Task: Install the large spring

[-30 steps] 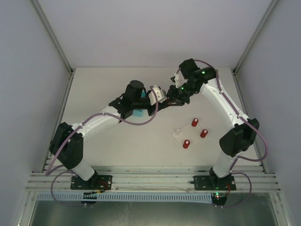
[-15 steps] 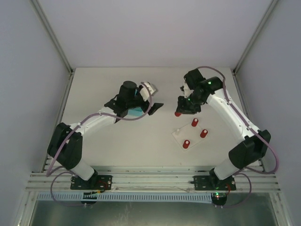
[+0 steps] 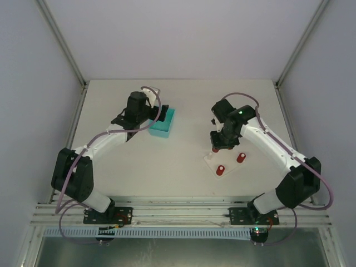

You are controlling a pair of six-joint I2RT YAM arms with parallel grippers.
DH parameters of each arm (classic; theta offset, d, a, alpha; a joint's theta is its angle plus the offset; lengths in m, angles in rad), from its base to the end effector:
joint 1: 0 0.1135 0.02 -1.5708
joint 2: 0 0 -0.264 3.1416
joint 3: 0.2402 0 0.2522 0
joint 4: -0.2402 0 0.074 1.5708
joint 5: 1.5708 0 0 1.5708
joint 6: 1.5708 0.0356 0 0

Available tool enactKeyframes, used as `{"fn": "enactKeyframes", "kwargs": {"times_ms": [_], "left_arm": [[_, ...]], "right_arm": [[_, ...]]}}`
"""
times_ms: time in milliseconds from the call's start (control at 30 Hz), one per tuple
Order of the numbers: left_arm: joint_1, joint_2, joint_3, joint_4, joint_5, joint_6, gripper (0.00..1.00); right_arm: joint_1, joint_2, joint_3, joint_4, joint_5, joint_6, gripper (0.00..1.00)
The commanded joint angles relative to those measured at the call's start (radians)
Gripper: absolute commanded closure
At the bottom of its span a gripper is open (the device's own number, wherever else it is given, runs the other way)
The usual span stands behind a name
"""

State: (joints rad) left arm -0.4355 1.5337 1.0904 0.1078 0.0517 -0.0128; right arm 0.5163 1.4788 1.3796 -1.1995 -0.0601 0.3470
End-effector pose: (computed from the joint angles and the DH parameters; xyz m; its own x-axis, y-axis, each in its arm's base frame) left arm 0.3262 -0.1538 0.2904 -0.3044 0.1276 -0.9440 0.4617 0.8866 -0.0291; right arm 0.2380 0.1376 0.3063 -0.9601 -0.1546 -0.2331 -0.1917 0.9706 0.1458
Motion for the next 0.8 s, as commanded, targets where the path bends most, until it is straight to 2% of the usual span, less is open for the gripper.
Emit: {"fn": "enactKeyframes", "kwargs": {"times_ms": [0,300,767], "left_arm": [[0.011,-0.021,0.002,-0.027,-0.076,-0.077,0.01],[0.022,-0.035,-0.001,-0.041,-0.1,-0.065,0.01],[0.036,-0.037,0.007,-0.044,-0.11,-0.05,0.01]], "right_arm": [[0.03,0.009,-0.02,0.047,0.034,-0.008,1.0],[0.076,0.096,-0.013,0.08,0.072,-0.009,1.0],[0.082,0.14,-0.035,0.085,0.095,-0.005,1.0]]}}
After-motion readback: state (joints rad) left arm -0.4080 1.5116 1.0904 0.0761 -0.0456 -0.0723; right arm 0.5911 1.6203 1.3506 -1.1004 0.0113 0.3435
